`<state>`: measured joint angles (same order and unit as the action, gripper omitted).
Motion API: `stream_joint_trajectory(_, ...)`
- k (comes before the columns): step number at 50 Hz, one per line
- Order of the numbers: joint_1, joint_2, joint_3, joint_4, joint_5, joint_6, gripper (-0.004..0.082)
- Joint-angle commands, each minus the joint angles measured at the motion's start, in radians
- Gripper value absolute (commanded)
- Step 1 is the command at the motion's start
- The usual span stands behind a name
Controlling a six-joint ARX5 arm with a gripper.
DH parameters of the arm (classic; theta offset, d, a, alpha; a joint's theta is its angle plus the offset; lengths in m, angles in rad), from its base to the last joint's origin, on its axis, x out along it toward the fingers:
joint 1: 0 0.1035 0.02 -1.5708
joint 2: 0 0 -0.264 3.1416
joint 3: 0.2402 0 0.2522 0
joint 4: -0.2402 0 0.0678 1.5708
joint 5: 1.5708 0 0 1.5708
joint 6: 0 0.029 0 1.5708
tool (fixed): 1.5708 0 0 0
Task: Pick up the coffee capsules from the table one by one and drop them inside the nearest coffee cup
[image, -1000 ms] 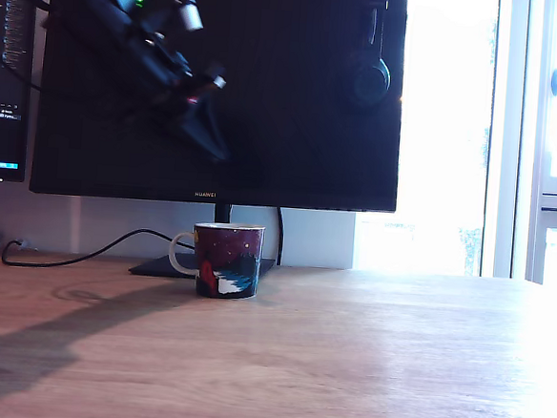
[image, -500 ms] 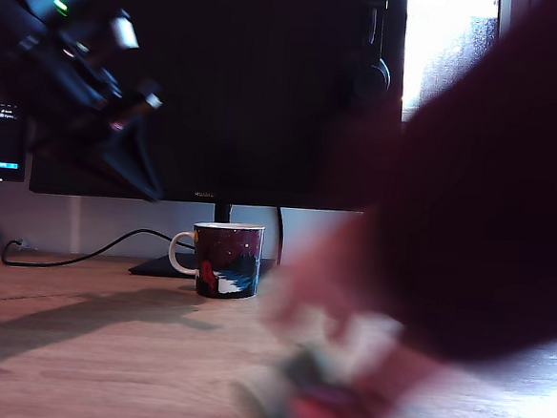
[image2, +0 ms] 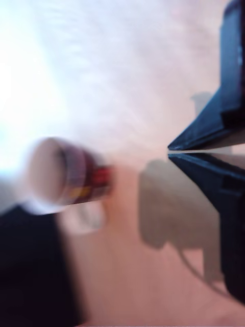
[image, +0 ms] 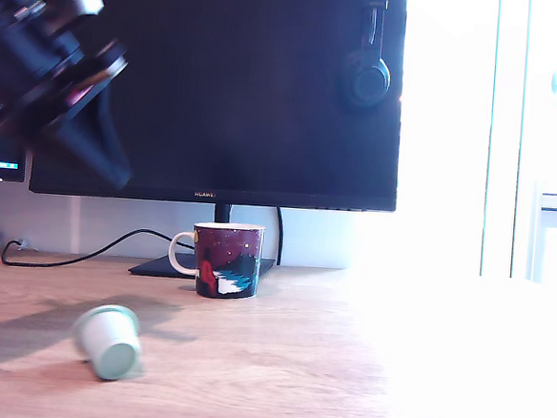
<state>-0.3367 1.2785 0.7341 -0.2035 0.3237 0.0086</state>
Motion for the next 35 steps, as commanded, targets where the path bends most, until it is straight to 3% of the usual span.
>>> stream_joint_trajectory(1, 0.003, -0.026, -0.049, 0.024, 0.008, -0.009, -0.0019)
stream_joint_trajectory(17, -0.012, -0.121, -0.188, 0.133, 0.010, -0.022, -0.0019)
stream_joint_trajectory(35, -0.040, -0.132, -0.235, 0.237, 0.038, -0.035, -0.0019)
